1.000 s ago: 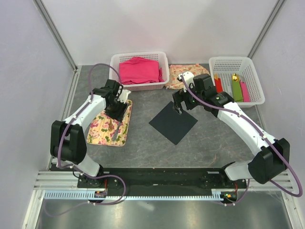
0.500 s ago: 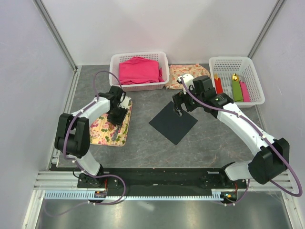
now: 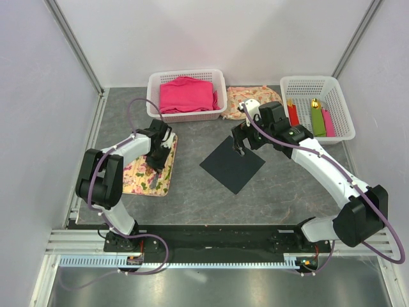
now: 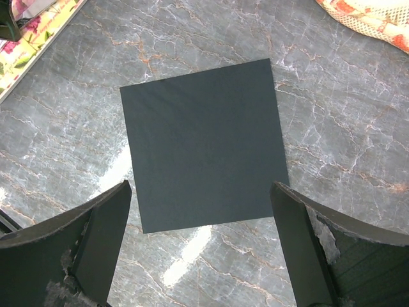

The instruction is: Place the utensils on the paper napkin and roll it up

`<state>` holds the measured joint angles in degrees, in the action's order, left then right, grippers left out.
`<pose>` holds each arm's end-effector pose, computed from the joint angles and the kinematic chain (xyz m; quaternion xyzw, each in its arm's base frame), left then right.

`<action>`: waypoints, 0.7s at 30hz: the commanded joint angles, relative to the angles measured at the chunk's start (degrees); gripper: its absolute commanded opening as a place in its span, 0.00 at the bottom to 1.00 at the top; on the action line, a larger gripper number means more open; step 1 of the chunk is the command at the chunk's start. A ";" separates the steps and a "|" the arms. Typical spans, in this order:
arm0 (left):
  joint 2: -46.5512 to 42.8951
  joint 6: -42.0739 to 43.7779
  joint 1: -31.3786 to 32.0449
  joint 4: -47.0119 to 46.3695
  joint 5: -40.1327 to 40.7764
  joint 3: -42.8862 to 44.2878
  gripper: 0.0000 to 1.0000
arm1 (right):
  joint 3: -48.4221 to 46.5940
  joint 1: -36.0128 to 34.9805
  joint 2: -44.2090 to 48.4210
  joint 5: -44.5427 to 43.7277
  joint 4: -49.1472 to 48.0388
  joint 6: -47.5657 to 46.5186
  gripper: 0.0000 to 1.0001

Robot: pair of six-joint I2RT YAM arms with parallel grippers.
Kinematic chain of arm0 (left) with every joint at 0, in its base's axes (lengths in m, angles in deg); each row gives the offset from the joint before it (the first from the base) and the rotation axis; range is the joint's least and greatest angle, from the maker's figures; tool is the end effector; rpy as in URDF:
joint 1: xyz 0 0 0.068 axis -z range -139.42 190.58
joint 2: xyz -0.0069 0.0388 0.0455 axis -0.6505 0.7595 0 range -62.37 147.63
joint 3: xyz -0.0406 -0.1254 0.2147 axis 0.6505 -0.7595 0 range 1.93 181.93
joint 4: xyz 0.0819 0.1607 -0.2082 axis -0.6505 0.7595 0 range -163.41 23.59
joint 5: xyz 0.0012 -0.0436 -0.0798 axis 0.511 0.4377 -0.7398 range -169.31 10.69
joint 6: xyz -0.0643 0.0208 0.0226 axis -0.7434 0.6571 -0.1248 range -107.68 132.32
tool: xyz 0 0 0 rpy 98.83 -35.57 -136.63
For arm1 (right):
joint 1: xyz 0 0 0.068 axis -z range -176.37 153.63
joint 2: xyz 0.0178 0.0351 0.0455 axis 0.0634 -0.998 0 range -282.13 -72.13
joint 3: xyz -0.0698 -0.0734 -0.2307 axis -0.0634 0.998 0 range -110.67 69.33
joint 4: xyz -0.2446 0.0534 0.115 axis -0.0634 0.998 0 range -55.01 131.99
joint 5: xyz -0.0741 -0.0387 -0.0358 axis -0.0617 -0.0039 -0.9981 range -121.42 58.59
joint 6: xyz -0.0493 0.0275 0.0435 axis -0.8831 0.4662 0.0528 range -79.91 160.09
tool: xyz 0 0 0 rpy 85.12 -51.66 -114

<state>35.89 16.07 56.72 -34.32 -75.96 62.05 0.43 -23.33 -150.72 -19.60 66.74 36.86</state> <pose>0.3137 -0.0873 0.1107 0.1684 0.9790 0.0169 0.1136 0.2948 0.1634 0.2795 -0.2770 0.8644 0.1759 0.3810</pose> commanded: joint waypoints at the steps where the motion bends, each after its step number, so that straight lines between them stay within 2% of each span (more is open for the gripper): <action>1: 1.58 -2.17 0.12 -3.23 -0.01 -1.23 0.31 | 0.09 0.24 0.63 0.58 -1.34 -0.38 0.98; 3: 1.59 -2.43 0.21 -3.32 -0.71 -1.14 0.30 | 0.09 0.33 0.54 0.58 -1.51 -0.47 0.98; 5: 1.41 -2.87 0.12 -3.32 -1.42 -0.88 0.24 | 0.00 0.24 0.36 0.67 -1.42 -0.47 0.98; 6: 0.71 -2.96 0.21 -3.23 -1.51 -0.62 0.21 | -0.09 0.24 0.28 0.67 -1.34 -0.47 0.98; 7: 0.10 -3.22 0.12 -3.14 -1.16 -0.35 0.13 | -0.09 0.33 0.28 0.58 -1.42 -0.47 0.98; 10: -1.92 -6.20 0.12 -0.43 -0.37 2.63 0.02 | -0.09 0.33 0.19 0.67 -1.42 -0.12 0.98; 21: -5.80 -18.67 1.08 12.22 1.30 12.90 0.02 | 0.26 0.86 -0.78 0.15 -2.39 2.69 0.98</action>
<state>32.61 5.78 56.85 -27.74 -76.17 69.83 0.43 -23.02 -151.22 -19.21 66.72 37.39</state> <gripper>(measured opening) 0.051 0.982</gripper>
